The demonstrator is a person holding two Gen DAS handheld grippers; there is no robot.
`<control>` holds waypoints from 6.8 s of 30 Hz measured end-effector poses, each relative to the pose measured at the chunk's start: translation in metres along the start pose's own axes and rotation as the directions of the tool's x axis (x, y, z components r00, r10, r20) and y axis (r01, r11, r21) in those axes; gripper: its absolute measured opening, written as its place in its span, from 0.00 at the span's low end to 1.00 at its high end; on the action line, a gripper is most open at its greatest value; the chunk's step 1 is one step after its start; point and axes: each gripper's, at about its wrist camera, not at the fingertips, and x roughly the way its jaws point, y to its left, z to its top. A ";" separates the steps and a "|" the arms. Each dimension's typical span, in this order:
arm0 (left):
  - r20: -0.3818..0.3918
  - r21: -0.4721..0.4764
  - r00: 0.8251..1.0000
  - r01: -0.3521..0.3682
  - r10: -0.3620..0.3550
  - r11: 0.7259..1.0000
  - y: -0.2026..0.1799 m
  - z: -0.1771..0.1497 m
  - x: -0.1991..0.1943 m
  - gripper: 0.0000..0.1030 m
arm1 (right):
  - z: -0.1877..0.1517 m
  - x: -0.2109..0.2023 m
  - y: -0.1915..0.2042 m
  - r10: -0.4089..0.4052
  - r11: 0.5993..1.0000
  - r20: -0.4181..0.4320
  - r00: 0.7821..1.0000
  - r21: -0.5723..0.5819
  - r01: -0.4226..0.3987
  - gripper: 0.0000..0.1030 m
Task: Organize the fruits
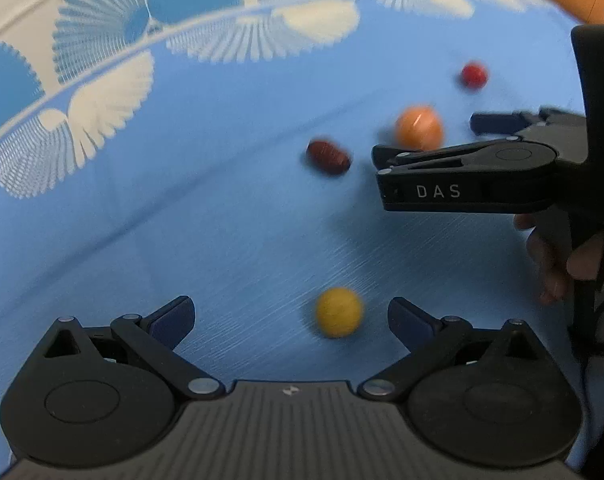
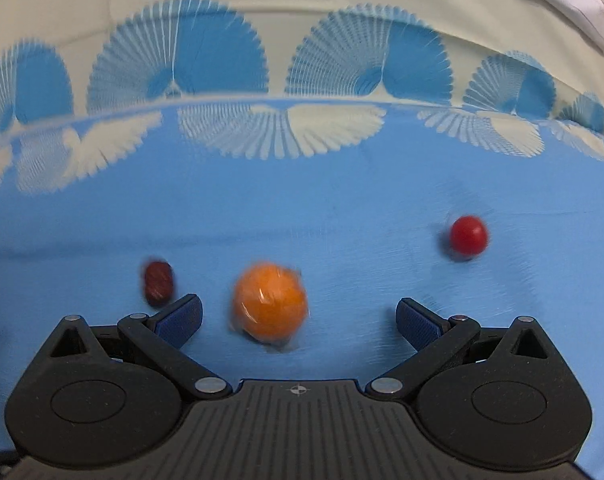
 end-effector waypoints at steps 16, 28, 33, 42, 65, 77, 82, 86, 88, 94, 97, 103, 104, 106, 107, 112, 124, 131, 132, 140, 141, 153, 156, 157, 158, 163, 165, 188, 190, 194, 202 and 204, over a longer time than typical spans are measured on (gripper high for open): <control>0.059 0.025 0.992 0.106 -0.108 0.994 -0.002 -0.003 -0.011 0.25 | -0.001 -0.011 -0.006 0.005 1.000 0.037 0.999 0.028 -0.006 0.64; 0.132 -0.095 0.990 0.062 -0.050 0.994 0.023 -0.024 -0.122 0.25 | 0.009 -0.135 -0.017 -0.025 0.996 0.101 0.995 0.088 0.016 0.37; 0.131 -0.160 0.991 -0.014 0.036 0.987 0.036 -0.070 -0.188 0.25 | -0.008 -0.223 0.006 0.079 0.996 0.118 0.990 0.032 -0.083 0.37; 0.053 -0.357 0.988 -0.119 0.147 0.927 0.060 -0.177 -0.283 0.25 | -0.038 -0.334 0.085 0.308 0.950 0.091 0.947 -0.090 -0.300 0.37; 0.087 -0.476 0.974 -0.145 0.210 0.868 0.063 -0.268 -0.348 0.25 | -0.080 -0.421 0.154 0.369 0.892 0.073 0.927 -0.309 -0.331 0.37; 0.087 -0.482 0.977 -0.129 0.193 0.867 0.066 -0.270 -0.345 0.25 | -0.080 -0.422 0.158 0.365 0.887 0.063 0.929 -0.327 -0.326 0.37; 0.083 -0.481 0.979 -0.127 0.189 0.867 0.068 -0.269 -0.343 0.25 | -0.079 -0.420 0.159 0.364 0.887 0.055 0.930 -0.326 -0.328 0.37; 0.077 -0.483 0.980 -0.126 0.186 0.866 0.069 -0.269 -0.340 0.25 | -0.078 -0.419 0.160 0.364 0.886 0.049 0.930 -0.325 -0.329 0.37; 0.075 -0.483 0.980 -0.126 0.185 0.866 0.069 -0.269 -0.340 0.25 | -0.078 -0.418 0.160 0.364 0.886 0.045 0.930 -0.324 -0.331 0.37; 0.066 -0.483 0.982 -0.124 0.177 0.867 0.070 -0.268 -0.336 0.25 | -0.078 -0.414 0.161 0.367 0.883 0.031 0.930 -0.324 -0.338 0.37; 0.060 -0.482 0.983 -0.124 0.174 0.867 0.071 -0.268 -0.333 0.25 | -0.078 -0.413 0.162 0.366 0.883 0.024 0.930 -0.323 -0.340 0.37; 0.044 -0.483 0.985 -0.123 0.164 0.867 0.071 -0.268 -0.326 0.25 | -0.078 -0.406 0.164 0.364 0.883 0.000 0.931 -0.319 -0.345 0.37; 0.041 -0.484 0.986 -0.122 0.161 0.867 0.072 -0.268 -0.324 0.25 | -0.078 -0.405 0.164 0.363 0.883 -0.005 0.932 -0.318 -0.346 0.37; 0.033 -0.484 0.987 -0.121 0.156 0.867 0.073 -0.268 -0.321 0.25 | -0.079 -0.402 0.165 0.362 0.882 -0.016 0.932 -0.318 -0.348 0.37; 0.029 -0.485 0.988 -0.120 0.153 0.866 0.074 -0.268 -0.319 0.25 | -0.079 -0.401 0.165 0.361 0.882 -0.021 0.932 -0.317 -0.349 0.37; 0.011 -0.486 0.990 -0.116 0.139 0.866 0.079 -0.267 -0.308 0.25 | -0.081 -0.391 0.168 0.356 0.880 -0.051 0.933 -0.317 -0.353 0.37; -0.027 -0.517 0.990 -0.134 0.140 0.845 0.117 -0.244 -0.276 0.25 | -0.073 -0.347 0.186 0.331 0.881 -0.117 0.936 -0.317 -0.351 0.38; -0.044 -0.522 0.992 -0.125 0.119 0.844 0.143 -0.215 -0.243 0.25 | -0.061 -0.301 0.200 0.330 0.882 -0.172 0.928 -0.295 -0.368 0.38; -0.045 -0.521 0.992 -0.123 0.117 0.845 0.147 -0.209 -0.237 0.25 | -0.059 -0.292 0.203 0.330 0.881 -0.180 0.927 -0.292 -0.371 0.38; -0.065 -0.495 0.991 -0.131 0.114 0.859 0.175 -0.170 -0.180 0.25 | -0.043 -0.227 0.221 0.340 0.878 -0.226 0.913 -0.273 -0.394 0.38; -0.073 -0.491 0.991 -0.132 0.110 0.861 0.177 -0.167 -0.172 0.25 | -0.042 -0.221 0.223 0.341 0.877 -0.230 0.911 -0.272 -0.397 0.38; -0.017 -0.425 0.985 -0.163 0.172 0.891 0.180 -0.151 -0.137 0.90 | -0.038 -0.182 0.237 0.365 0.856 -0.218 0.905 -0.304 -0.418 0.74; 0.049 -0.431 0.975 -0.175 0.217 0.885 0.177 -0.157 -0.164 1.00 | -0.034 -0.201 0.230 0.363 0.860 -0.176 0.915 -0.314 -0.402 0.90; 0.039 -0.431 0.977 -0.172 0.209 0.886 0.176 -0.159 -0.170 1.00 | -0.035 -0.207 0.228 0.362 0.858 -0.184 0.914 -0.318 -0.404 0.92; 0.021 -0.443 0.979 -0.173 0.203 0.880 0.174 -0.163 -0.176 1.00 | -0.037 -0.215 0.225 0.356 0.859 -0.195 0.914 -0.316 -0.402 0.94; -0.025 -0.525 0.987 -0.147 0.158 0.838 0.166 -0.194 -0.213 1.00 | -0.053 -0.257 0.212 0.354 0.864 -0.238 0.904 -0.286 -0.414 0.97; -0.035 -0.546 0.985 -0.160 0.168 0.822 0.161 -0.207 -0.230 1.00 | -0.059 -0.274 0.208 0.353 0.865 -0.234 0.906 -0.288 -0.411 0.98; 0.029 -0.547 0.968 -0.193 0.249 0.815 0.084 -0.269 -0.333 1.00 | -0.076 -0.404 0.175 0.362 0.875 0.047 0.931 -0.363 -0.321 0.99; 0.035 -0.547 0.967 -0.193 0.253 0.815 0.082 -0.270 -0.337 1.00 | -0.077 -0.408 0.174 0.365 0.872 0.055 0.929 -0.369 -0.320 0.99; 0.043 -0.547 0.966 -0.192 0.256 0.815 0.080 -0.271 -0.340 1.00 | -0.078 -0.412 0.173 0.366 0.873 0.067 0.928 -0.371 -0.318 0.99; 0.049 -0.540 0.965 -0.192 0.259 0.819 0.079 -0.271 -0.342 1.00 | -0.078 -0.413 0.172 0.365 0.875 0.071 0.928 -0.366 -0.316 0.99; 0.049 -0.539 0.965 -0.193 0.259 0.820 0.079 -0.270 -0.342 1.00 | -0.078 -0.414 0.171 0.365 0.876 0.072 0.928 -0.365 -0.316 0.99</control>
